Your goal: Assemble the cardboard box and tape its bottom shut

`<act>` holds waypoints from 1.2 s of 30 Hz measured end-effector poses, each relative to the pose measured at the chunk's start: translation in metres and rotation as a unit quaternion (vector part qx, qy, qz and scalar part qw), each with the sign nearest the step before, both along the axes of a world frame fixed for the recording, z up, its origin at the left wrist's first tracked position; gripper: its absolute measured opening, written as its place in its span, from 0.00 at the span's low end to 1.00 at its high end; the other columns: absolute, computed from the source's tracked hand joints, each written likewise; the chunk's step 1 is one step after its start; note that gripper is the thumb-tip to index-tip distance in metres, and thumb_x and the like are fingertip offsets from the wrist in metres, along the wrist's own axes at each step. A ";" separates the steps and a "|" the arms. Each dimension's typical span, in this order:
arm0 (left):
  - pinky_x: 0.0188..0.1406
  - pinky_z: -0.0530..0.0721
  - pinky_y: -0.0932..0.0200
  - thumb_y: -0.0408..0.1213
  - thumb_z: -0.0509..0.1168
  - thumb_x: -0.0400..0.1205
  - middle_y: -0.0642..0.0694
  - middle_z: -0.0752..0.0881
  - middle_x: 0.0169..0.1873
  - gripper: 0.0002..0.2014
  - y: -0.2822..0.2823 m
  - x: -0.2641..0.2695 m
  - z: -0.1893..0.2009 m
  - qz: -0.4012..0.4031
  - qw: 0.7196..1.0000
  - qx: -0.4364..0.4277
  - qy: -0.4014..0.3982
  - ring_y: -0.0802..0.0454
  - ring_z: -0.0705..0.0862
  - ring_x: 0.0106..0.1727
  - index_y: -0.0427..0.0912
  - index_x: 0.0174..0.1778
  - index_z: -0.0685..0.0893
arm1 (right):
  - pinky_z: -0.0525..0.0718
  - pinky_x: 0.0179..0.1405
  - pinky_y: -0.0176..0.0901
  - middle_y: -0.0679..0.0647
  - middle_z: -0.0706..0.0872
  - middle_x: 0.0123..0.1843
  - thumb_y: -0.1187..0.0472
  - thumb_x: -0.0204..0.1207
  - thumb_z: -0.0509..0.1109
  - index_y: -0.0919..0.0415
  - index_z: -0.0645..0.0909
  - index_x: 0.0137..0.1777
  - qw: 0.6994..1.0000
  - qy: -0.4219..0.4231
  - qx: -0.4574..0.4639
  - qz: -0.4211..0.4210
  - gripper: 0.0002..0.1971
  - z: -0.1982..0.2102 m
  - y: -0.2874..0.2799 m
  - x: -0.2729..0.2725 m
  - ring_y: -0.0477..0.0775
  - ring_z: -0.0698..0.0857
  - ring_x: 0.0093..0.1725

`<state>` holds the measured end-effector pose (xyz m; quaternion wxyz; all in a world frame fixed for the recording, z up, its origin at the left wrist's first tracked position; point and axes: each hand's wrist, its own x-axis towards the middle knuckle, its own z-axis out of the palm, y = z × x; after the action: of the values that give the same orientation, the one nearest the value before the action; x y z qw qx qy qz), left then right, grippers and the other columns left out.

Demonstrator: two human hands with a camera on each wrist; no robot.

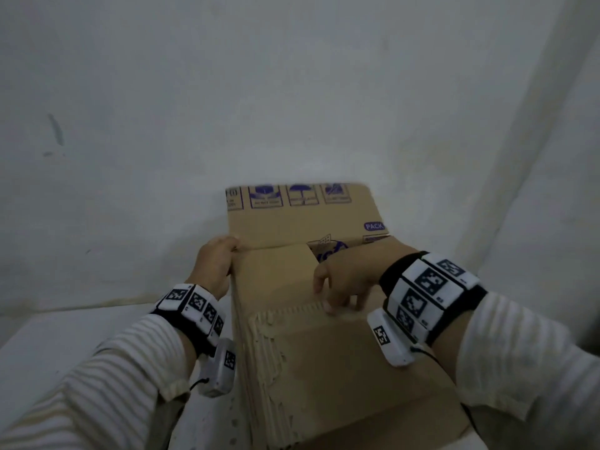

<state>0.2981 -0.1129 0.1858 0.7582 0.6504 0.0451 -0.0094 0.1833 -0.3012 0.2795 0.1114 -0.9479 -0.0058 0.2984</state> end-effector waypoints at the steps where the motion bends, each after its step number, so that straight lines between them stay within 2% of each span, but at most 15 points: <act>1: 0.44 0.82 0.55 0.40 0.62 0.83 0.36 0.85 0.61 0.17 0.000 -0.001 0.000 -0.004 1.000 -0.022 -0.020 0.45 0.85 0.51 0.36 0.65 0.81 | 0.88 0.55 0.53 0.55 0.81 0.51 0.59 0.77 0.73 0.57 0.73 0.71 1.000 -0.006 0.004 -0.004 0.23 -0.001 0.000 0.000 0.54 0.83 0.46; 2: 0.45 0.83 0.55 0.43 0.61 0.83 0.39 0.85 0.62 0.19 -0.002 -0.004 0.002 -0.011 0.999 -0.034 -0.040 0.47 0.85 0.54 0.38 0.67 0.80 | 0.88 0.54 0.52 0.54 0.81 0.53 0.58 0.76 0.73 0.56 0.71 0.73 1.000 -0.017 0.006 -0.006 0.26 -0.002 0.000 0.000 0.53 0.83 0.45; 4: 0.52 0.81 0.58 0.50 0.57 0.85 0.47 0.84 0.61 0.20 -0.005 -0.012 0.006 -0.009 0.996 -0.019 -0.092 0.52 0.83 0.59 0.44 0.68 0.78 | 0.86 0.51 0.49 0.55 0.79 0.63 0.55 0.76 0.73 0.54 0.67 0.76 0.997 -0.075 -0.009 -0.001 0.30 -0.001 -0.002 0.000 0.56 0.82 0.53; 6: 0.50 0.76 0.64 0.53 0.49 0.87 0.55 0.82 0.53 0.19 -0.009 -0.025 0.010 0.001 0.987 0.026 -0.156 0.59 0.80 0.53 0.47 0.63 0.79 | 0.78 0.49 0.45 0.55 0.76 0.69 0.54 0.77 0.70 0.55 0.68 0.75 0.979 -0.202 -0.012 0.007 0.28 0.003 -0.006 0.002 0.57 0.79 0.60; 9: 0.59 0.74 0.60 0.51 0.45 0.87 0.50 0.81 0.51 0.21 -0.010 -0.044 0.008 0.008 0.965 0.089 -0.245 0.54 0.77 0.54 0.45 0.59 0.80 | 0.73 0.50 0.42 0.57 0.76 0.65 0.57 0.78 0.68 0.58 0.74 0.67 0.901 -0.429 0.061 -0.029 0.18 0.014 -0.008 -0.002 0.59 0.77 0.62; 11: 0.64 0.73 0.65 0.50 0.45 0.87 0.47 0.81 0.55 0.22 -0.010 -0.058 0.003 0.020 0.947 0.141 -0.288 0.54 0.77 0.58 0.43 0.59 0.80 | 0.74 0.53 0.44 0.58 0.74 0.64 0.58 0.78 0.68 0.58 0.73 0.65 0.860 -0.508 0.033 -0.035 0.17 0.019 -0.009 -0.007 0.59 0.74 0.63; 12: 0.64 0.72 0.73 0.53 0.44 0.85 0.48 0.81 0.57 0.25 -0.011 -0.066 0.001 0.024 0.938 0.165 -0.305 0.55 0.77 0.60 0.43 0.60 0.81 | 0.75 0.55 0.46 0.58 0.72 0.65 0.58 0.77 0.68 0.58 0.72 0.66 0.867 -0.498 0.002 -0.032 0.19 0.019 -0.011 -0.009 0.60 0.73 0.64; 14: 0.61 0.68 0.84 0.59 0.43 0.79 0.50 0.80 0.59 0.33 -0.012 -0.080 -0.004 0.019 0.927 0.191 -0.321 0.57 0.76 0.63 0.40 0.64 0.81 | 0.75 0.56 0.48 0.59 0.70 0.68 0.57 0.78 0.68 0.57 0.71 0.68 0.919 -0.391 -0.033 -0.032 0.20 0.017 -0.014 -0.012 0.63 0.73 0.66; 17: 0.66 0.66 0.81 0.62 0.44 0.76 0.51 0.80 0.63 0.37 -0.010 -0.097 -0.013 -0.006 0.926 0.224 -0.302 0.56 0.74 0.69 0.39 0.65 0.82 | 0.78 0.59 0.50 0.64 0.73 0.72 0.56 0.79 0.68 0.63 0.73 0.72 0.964 -0.248 -0.092 0.009 0.23 0.014 -0.017 -0.018 0.65 0.77 0.67; 19: 0.68 0.62 0.80 0.59 0.48 0.79 0.50 0.79 0.67 0.32 -0.008 -0.105 -0.019 -0.028 0.924 0.266 -0.273 0.58 0.70 0.73 0.42 0.65 0.83 | 0.78 0.63 0.49 0.65 0.76 0.74 0.57 0.81 0.66 0.66 0.74 0.73 0.971 -0.207 -0.112 0.050 0.23 0.013 -0.018 -0.024 0.64 0.78 0.69; 22: 0.75 0.56 0.62 0.55 0.54 0.77 0.50 0.72 0.77 0.28 -0.005 -0.115 -0.022 -0.083 0.910 0.339 -0.223 0.56 0.58 0.82 0.46 0.70 0.80 | 0.75 0.59 0.42 0.56 0.72 0.77 0.55 0.81 0.66 0.59 0.70 0.77 0.980 -0.139 -0.116 0.079 0.25 0.012 -0.020 -0.033 0.58 0.76 0.71; 26: 0.83 0.47 0.45 0.51 0.60 0.84 0.54 0.57 0.83 0.26 -0.002 -0.124 -0.019 -0.148 0.888 0.404 -0.160 0.55 0.44 0.85 0.49 0.78 0.69 | 0.73 0.72 0.47 0.55 0.69 0.80 0.56 0.82 0.65 0.56 0.67 0.79 0.982 -0.058 -0.139 0.115 0.26 0.009 -0.021 -0.038 0.59 0.72 0.76; 30: 0.83 0.47 0.48 0.52 0.58 0.84 0.51 0.48 0.85 0.29 -0.006 -0.129 -0.009 -0.154 0.862 0.471 -0.110 0.53 0.43 0.85 0.50 0.81 0.63 | 0.76 0.65 0.44 0.59 0.76 0.75 0.59 0.81 0.67 0.60 0.71 0.76 0.979 -0.058 -0.138 0.135 0.24 0.008 -0.017 -0.043 0.60 0.77 0.72; 34: 0.80 0.56 0.54 0.52 0.55 0.85 0.49 0.50 0.85 0.29 -0.014 -0.145 0.001 -0.111 0.844 0.518 -0.082 0.49 0.54 0.85 0.46 0.82 0.62 | 0.76 0.66 0.47 0.60 0.73 0.77 0.55 0.85 0.61 0.63 0.68 0.78 0.963 -0.087 -0.175 0.186 0.24 0.007 -0.006 -0.049 0.61 0.76 0.71; 36: 0.80 0.56 0.56 0.50 0.54 0.86 0.48 0.52 0.85 0.27 -0.017 -0.156 0.002 -0.091 0.853 0.508 -0.079 0.50 0.56 0.84 0.45 0.81 0.63 | 0.74 0.68 0.48 0.59 0.73 0.77 0.55 0.84 0.61 0.62 0.67 0.79 0.953 -0.120 -0.170 0.220 0.24 0.006 0.001 -0.052 0.60 0.75 0.72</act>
<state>0.1422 -0.1298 0.1881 0.3188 0.9448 -0.0762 -0.0028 0.1309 -0.3005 0.2853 -0.1215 -0.9569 -0.1770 0.1958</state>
